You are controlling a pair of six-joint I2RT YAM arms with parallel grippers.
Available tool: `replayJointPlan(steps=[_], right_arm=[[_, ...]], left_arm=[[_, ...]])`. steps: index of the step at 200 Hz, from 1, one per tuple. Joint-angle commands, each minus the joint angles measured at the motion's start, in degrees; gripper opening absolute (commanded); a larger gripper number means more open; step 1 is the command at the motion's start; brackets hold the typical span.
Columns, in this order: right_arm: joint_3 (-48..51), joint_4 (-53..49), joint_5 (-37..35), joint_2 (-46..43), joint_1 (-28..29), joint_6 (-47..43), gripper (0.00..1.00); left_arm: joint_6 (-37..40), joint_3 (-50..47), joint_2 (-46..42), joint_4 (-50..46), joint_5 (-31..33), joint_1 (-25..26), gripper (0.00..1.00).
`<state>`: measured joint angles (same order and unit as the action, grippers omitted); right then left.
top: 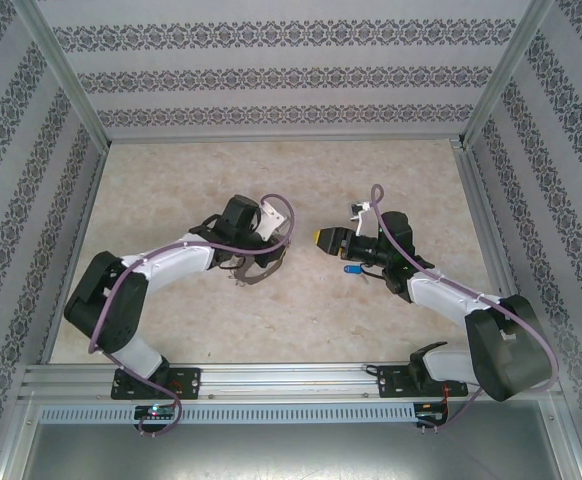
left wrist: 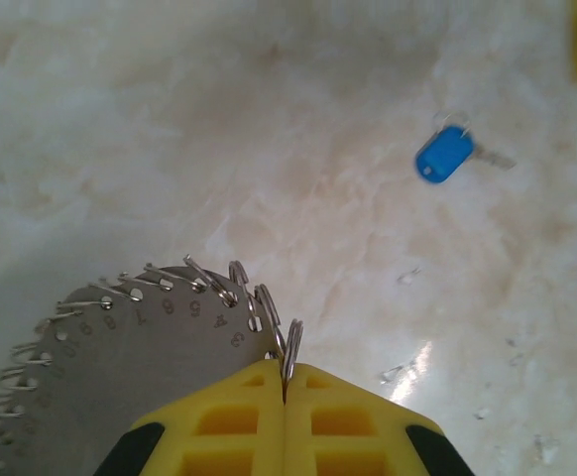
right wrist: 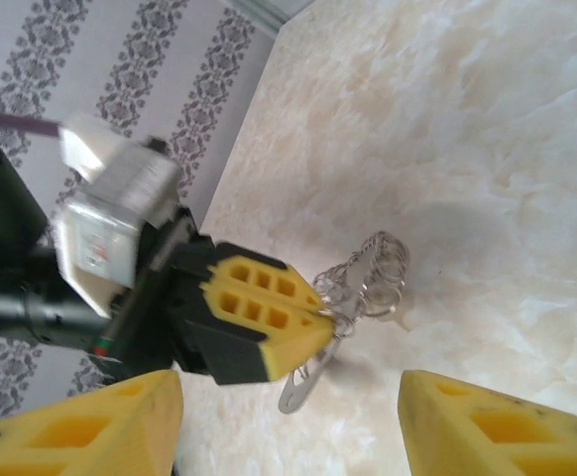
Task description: Put the keys on the keyring
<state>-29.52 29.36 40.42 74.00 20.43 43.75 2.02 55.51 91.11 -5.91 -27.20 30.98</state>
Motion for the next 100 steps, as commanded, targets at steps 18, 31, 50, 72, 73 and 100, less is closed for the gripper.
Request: replayJointPlan(steps=[18,31,50,72,73,100], right_arm=[[-3.08,1.55,7.74,0.19,1.19,-3.61,0.43],[-3.56,1.91,9.43,-0.14,1.20,-4.23,0.39],[-4.55,2.01,11.49,-0.73,1.34,-4.85,0.34],[-5.85,2.05,12.72,-1.13,1.42,-4.90,0.32],[-5.92,2.08,12.74,-1.13,1.48,-4.86,0.32],[-6.93,2.19,13.46,-1.83,1.63,-4.73,0.30]], left_arm=[[3.28,4.55,-6.26,-6.42,-5.06,-0.73,0.00],[3.74,6.00,-7.69,-8.13,-6.28,-0.70,0.00],[4.30,8.09,-9.18,-10.43,-8.00,-0.70,0.00],[4.40,10.12,-10.65,-11.82,-10.15,-0.72,0.00],[4.40,10.22,-10.67,-11.92,-10.20,-0.69,0.00],[4.31,11.92,-11.76,-12.95,-12.31,-0.74,0.00]])
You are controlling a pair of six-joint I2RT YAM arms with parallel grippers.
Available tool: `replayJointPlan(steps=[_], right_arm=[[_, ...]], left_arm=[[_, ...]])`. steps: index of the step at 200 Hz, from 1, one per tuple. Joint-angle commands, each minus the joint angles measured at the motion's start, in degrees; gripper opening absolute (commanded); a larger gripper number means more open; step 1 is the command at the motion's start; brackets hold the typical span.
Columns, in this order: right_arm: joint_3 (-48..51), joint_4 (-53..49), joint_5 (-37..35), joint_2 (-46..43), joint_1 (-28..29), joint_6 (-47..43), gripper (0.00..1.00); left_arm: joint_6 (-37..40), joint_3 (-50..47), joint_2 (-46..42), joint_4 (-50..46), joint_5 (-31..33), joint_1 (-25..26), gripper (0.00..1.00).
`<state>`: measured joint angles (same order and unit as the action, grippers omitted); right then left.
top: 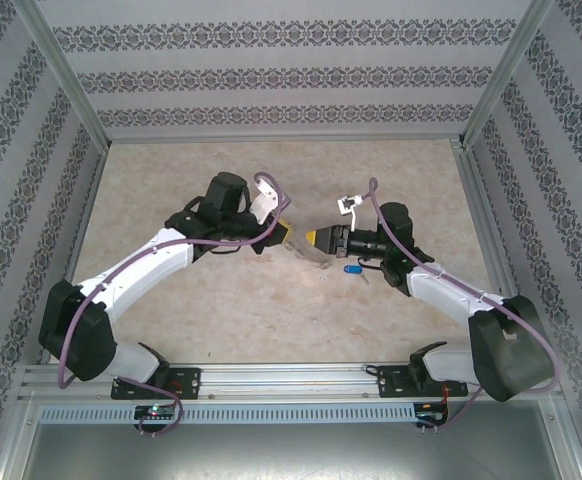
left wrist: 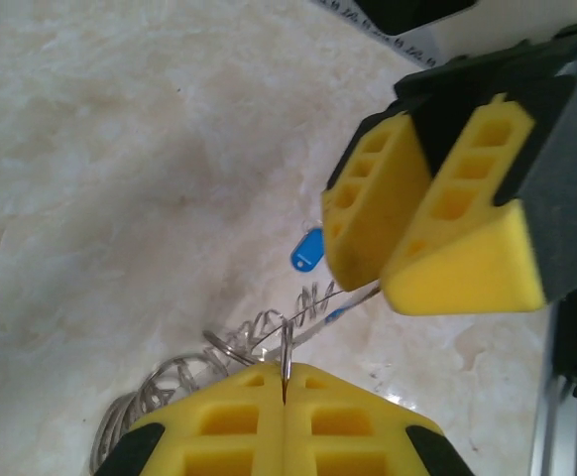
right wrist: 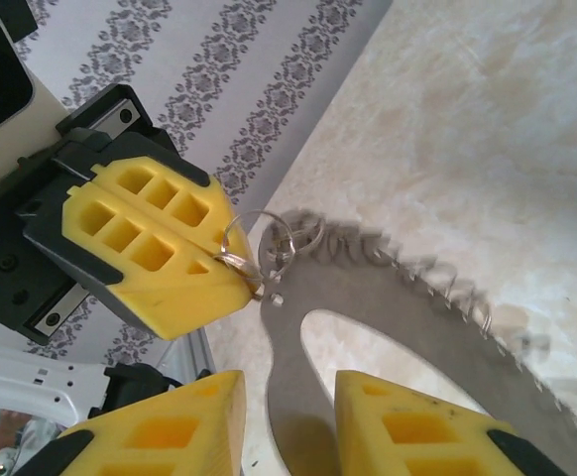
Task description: Put the keys on the keyring
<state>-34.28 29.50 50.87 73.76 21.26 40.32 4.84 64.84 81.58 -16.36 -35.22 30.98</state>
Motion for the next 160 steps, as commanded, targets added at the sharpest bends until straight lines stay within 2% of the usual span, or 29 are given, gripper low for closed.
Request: replayJointPlan(steps=[1,113,160], right_arm=[[-2.22,2.06,2.96,-1.64,0.80,-1.30,0.30],[-6.19,3.11,5.88,-2.04,2.45,-1.72,0.32],[-6.67,3.06,6.01,-1.82,3.27,-1.94,0.28]], left_arm=[[1.49,2.67,-2.22,-2.56,-4.35,-0.75,0.00],[1.99,6.94,-1.97,-5.96,-12.80,-0.75,0.00],[2.28,7.85,-1.25,-6.87,-14.12,-0.70,0.00]])
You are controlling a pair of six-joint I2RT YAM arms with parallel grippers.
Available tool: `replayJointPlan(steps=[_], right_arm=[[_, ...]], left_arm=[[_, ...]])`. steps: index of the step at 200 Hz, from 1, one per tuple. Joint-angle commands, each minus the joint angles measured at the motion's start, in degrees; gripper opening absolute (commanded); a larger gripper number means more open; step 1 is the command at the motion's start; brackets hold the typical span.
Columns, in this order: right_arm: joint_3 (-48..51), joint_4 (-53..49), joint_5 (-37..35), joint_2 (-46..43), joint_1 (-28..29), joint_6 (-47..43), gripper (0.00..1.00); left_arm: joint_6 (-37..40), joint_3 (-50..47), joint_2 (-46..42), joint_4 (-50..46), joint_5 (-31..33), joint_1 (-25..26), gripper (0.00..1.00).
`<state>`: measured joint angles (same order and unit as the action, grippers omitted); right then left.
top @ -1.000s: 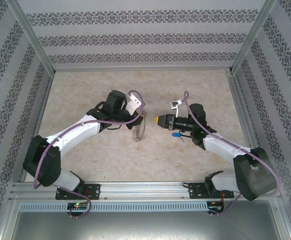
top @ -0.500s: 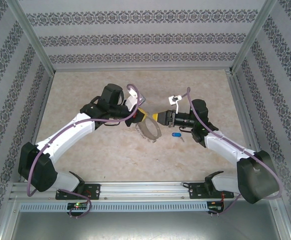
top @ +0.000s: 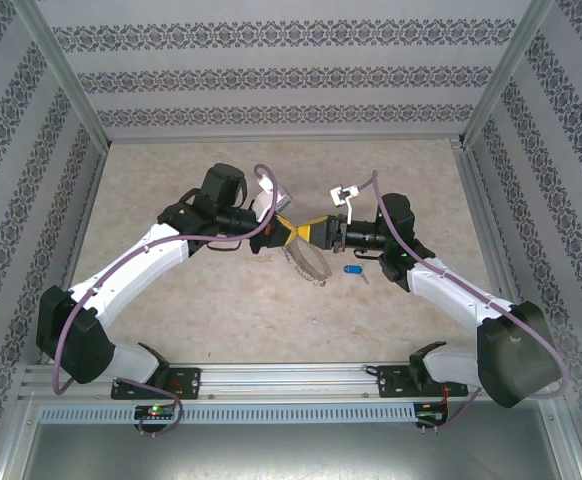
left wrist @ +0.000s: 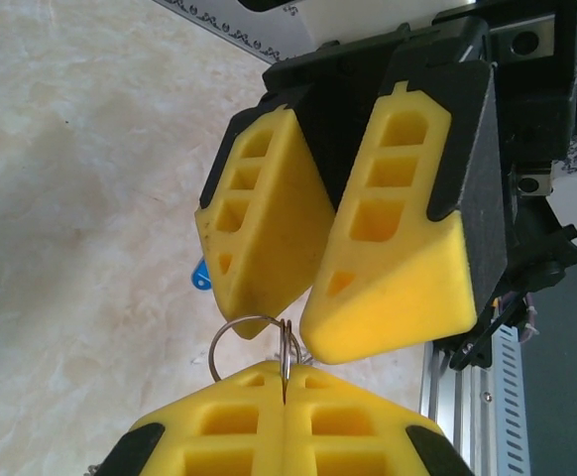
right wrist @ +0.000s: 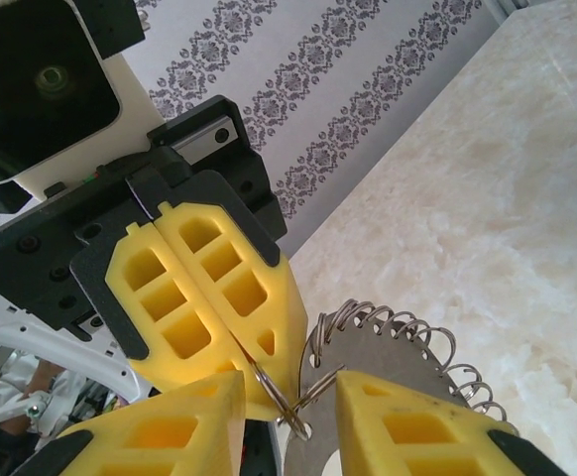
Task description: Put the keys on the keyring
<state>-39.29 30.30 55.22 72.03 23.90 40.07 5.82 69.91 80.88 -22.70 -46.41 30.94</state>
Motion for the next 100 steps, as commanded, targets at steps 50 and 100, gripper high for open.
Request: replayJointPlan(steps=[50,100], right_arm=[[-1.54,2.29,2.37,0.30,1.23,-1.71,0.23],[0.04,1.60,2.00,-0.64,1.33,-2.19,0.29]], left_arm=[[1.11,2.95,-0.27,-0.11,-3.16,-0.73,0.00],[1.56,3.39,-0.03,-0.42,-3.05,-0.87,0.00]])
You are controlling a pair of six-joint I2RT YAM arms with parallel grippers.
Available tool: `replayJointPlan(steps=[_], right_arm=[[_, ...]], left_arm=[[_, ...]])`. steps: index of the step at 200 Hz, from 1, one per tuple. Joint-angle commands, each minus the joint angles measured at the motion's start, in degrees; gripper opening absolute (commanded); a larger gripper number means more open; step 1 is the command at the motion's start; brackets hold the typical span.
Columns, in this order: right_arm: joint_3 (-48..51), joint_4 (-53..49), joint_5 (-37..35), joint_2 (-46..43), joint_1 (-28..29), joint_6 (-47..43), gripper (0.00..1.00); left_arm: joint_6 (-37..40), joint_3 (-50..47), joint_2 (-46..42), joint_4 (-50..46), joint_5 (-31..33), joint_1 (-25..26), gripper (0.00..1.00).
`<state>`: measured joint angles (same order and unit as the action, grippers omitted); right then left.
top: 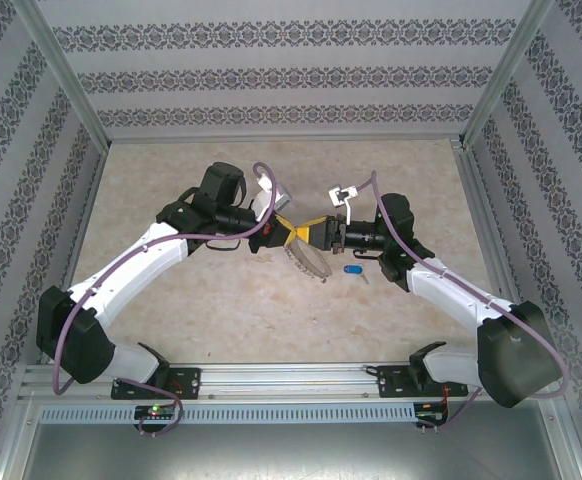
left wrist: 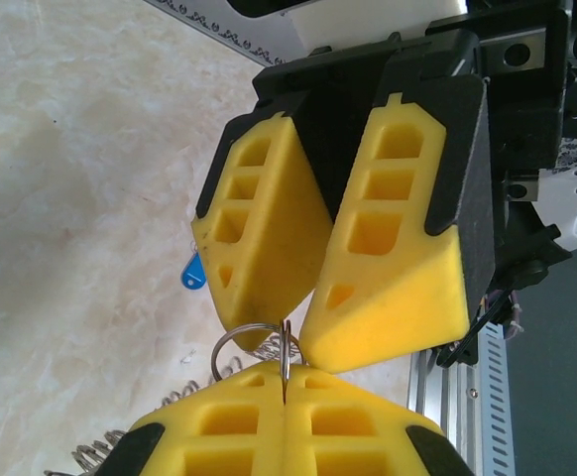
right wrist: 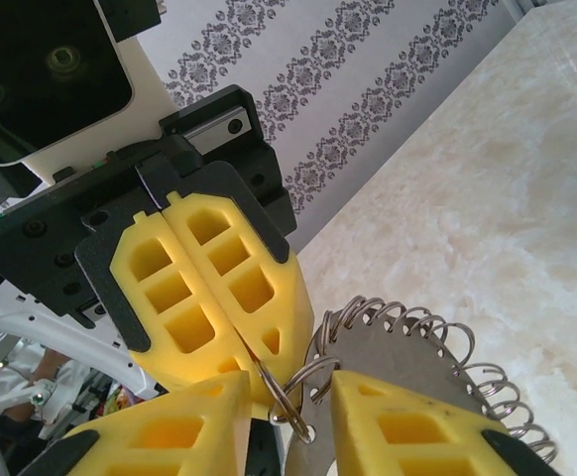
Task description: Put the keys on the keyring
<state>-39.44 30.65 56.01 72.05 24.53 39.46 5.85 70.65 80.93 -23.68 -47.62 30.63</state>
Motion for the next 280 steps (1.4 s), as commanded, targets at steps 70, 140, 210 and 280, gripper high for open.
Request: replayJointPlan(steps=[70,140,210,280], right_arm=[[1.03,0.90,0.59,-1.39,0.34,-1.67,0.11],[1.12,0.71,-2.25,-1.87,0.03,-1.58,0.00],[0.26,1.20,-5.03,-3.23,-0.93,-0.46,0.00],[-0.37,2.28,-4.29,-3.79,-0.48,1.09,0.00]], left_arm=[[1.70,2.65,-0.35,0.30,-1.81,-0.74,0.00],[-0.04,0.86,-2.06,2.93,2.76,-1.00,0.30],[-13.39,-10.21,-10.89,19.15,7.39,-5.88,0.54],[-16.86,-13.07,-9.94,24.47,-0.47,-5.89,0.46]])
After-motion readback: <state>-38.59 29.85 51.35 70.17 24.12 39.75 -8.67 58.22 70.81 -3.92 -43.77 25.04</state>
